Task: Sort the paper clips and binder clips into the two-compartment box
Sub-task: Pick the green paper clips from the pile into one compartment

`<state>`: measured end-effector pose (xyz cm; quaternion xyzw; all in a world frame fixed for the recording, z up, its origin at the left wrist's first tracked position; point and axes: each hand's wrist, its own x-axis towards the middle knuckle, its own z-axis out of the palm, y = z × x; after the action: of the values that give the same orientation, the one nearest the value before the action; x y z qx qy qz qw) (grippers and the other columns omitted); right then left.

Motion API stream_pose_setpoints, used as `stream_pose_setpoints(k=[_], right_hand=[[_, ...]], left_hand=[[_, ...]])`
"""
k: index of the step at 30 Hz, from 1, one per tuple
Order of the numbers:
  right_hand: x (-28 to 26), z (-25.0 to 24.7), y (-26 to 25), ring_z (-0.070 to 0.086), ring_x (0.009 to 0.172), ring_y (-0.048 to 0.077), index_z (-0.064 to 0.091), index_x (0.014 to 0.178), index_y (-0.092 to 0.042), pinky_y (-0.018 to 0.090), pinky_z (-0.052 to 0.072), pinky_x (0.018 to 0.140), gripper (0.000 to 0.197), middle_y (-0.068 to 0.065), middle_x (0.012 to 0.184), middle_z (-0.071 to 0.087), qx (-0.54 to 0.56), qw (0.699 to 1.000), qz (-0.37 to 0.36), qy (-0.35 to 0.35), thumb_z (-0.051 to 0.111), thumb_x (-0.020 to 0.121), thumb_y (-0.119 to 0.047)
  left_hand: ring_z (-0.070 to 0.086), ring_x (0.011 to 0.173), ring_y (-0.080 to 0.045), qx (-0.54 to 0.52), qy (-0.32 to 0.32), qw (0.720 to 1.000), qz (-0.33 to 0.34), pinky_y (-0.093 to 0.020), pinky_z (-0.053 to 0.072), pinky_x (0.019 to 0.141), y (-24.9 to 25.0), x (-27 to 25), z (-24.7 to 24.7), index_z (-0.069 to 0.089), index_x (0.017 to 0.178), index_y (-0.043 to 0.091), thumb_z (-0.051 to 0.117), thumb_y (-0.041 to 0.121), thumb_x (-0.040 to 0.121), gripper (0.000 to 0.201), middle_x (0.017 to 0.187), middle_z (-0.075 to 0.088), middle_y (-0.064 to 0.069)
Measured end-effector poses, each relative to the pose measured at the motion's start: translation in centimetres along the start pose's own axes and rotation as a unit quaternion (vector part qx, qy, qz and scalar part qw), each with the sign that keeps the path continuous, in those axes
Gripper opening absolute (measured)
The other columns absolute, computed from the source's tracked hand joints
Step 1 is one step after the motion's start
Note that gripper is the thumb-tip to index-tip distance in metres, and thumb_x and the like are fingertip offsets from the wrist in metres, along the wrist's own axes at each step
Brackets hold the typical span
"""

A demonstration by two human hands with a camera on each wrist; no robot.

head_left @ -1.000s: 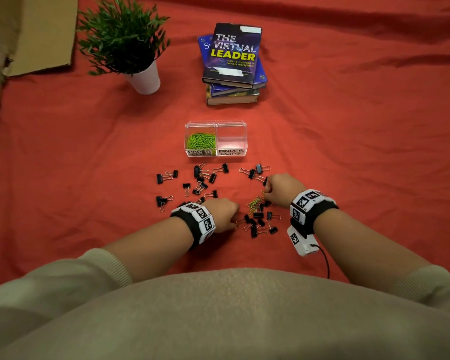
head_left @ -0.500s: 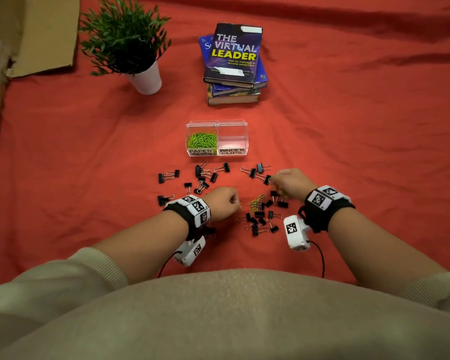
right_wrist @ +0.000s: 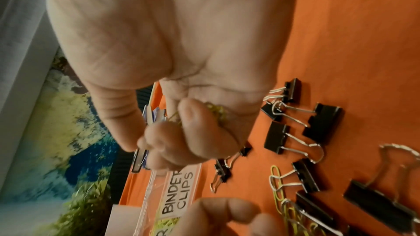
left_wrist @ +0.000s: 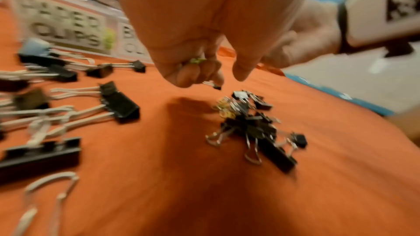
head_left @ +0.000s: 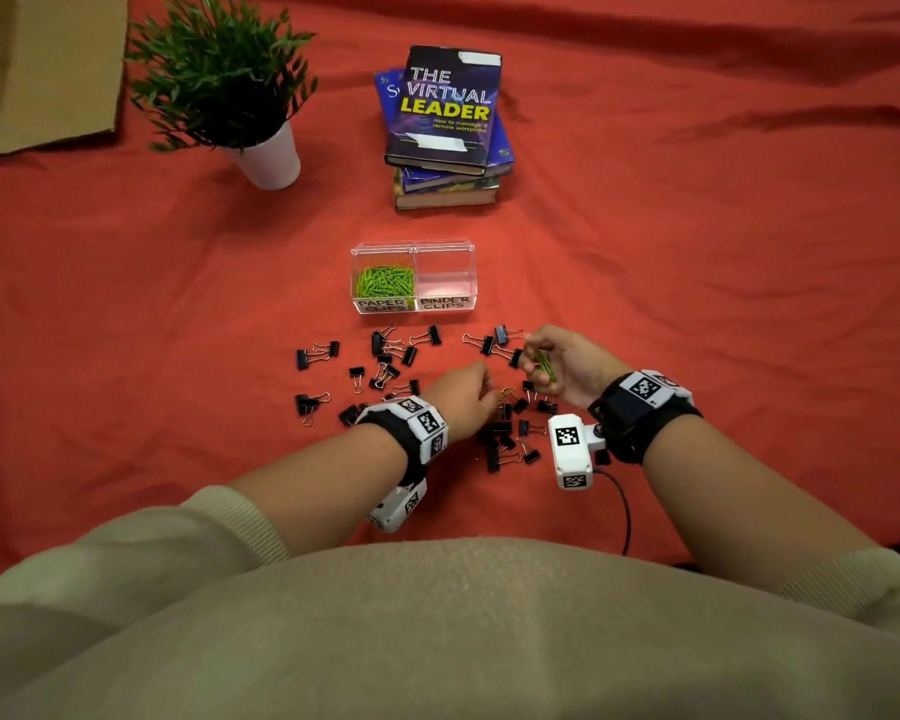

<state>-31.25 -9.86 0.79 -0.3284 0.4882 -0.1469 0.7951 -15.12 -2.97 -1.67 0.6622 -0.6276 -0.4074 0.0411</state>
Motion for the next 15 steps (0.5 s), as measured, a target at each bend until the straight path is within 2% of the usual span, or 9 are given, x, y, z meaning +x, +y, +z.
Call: stream_pose_setpoints(k=[4,7,9,11,13,15], right_hand=[[0.1,0.4,-0.1,0.041,0.041,0.010,0.056,0.076,-0.009,0.018,0.027,0.035,0.016,0.004,0.062,0.054,-0.116,0.992,0.000,0.039,0.053,0.090,-0.015],[0.4,0.0,0.4,0.046,0.040,0.008,0.064,0.094,-0.001,0.017,0.031,0.035,0.015,0.005,0.065,0.060,-0.237,0.970,-0.003,0.058,0.050,0.091,-0.006],[0.7,-0.2,1.0,0.047,0.039,0.007,0.062,0.100,-0.004,0.018,0.032,0.036,0.021,0.006,0.066,0.062,-0.279,0.958,0.009,0.070,0.044,0.090,0.001],[1.0,0.0,1.7,0.046,0.044,0.009,0.061,0.091,-0.012,0.020,0.033,0.040,0.026,0.002,0.066,0.060,-0.324,0.942,0.018,0.090,0.039,0.090,0.001],[1.2,0.3,2.5,0.048,0.054,0.012,0.061,0.082,-0.014,0.021,0.035,0.046,0.022,0.000,0.066,0.057,-0.416,0.903,0.002,0.107,0.042,0.092,-0.007],[1.2,0.4,3.2,0.053,0.065,0.015,0.062,0.082,-0.012,0.023,0.038,0.053,0.012,0.000,0.071,0.059,-0.519,0.847,-0.022,0.113,0.053,0.089,-0.015]], left_hand=[[0.059,0.101,-0.029,0.123,0.002,0.991,0.057,-0.039,0.050,0.081,0.2,0.1,1.8,0.049,0.115,0.013,0.063,0.035,0.086,0.038,0.112,0.061,-0.009],[0.057,0.107,-0.031,0.157,0.003,0.985,0.074,-0.041,0.049,0.083,-0.2,-0.1,2.3,0.047,0.119,0.013,0.063,0.031,0.086,0.041,0.117,0.057,-0.010],[0.056,0.107,-0.030,0.144,-0.003,0.987,0.076,-0.040,0.047,0.084,-0.7,-0.3,2.2,0.047,0.116,0.012,0.063,0.029,0.086,0.037,0.116,0.057,-0.009],[0.056,0.106,-0.029,0.139,-0.009,0.988,0.068,-0.039,0.046,0.084,-1.1,-0.5,1.9,0.047,0.112,0.012,0.062,0.028,0.087,0.033,0.115,0.057,-0.009],[0.056,0.105,-0.028,0.141,-0.012,0.988,0.062,-0.038,0.047,0.084,-1.5,-0.8,1.6,0.048,0.108,0.012,0.062,0.029,0.087,0.030,0.114,0.057,-0.008],[0.056,0.103,-0.027,0.133,-0.011,0.990,0.054,-0.037,0.046,0.082,-1.9,-1.1,1.2,0.048,0.106,0.013,0.063,0.029,0.085,0.029,0.112,0.057,-0.007]])
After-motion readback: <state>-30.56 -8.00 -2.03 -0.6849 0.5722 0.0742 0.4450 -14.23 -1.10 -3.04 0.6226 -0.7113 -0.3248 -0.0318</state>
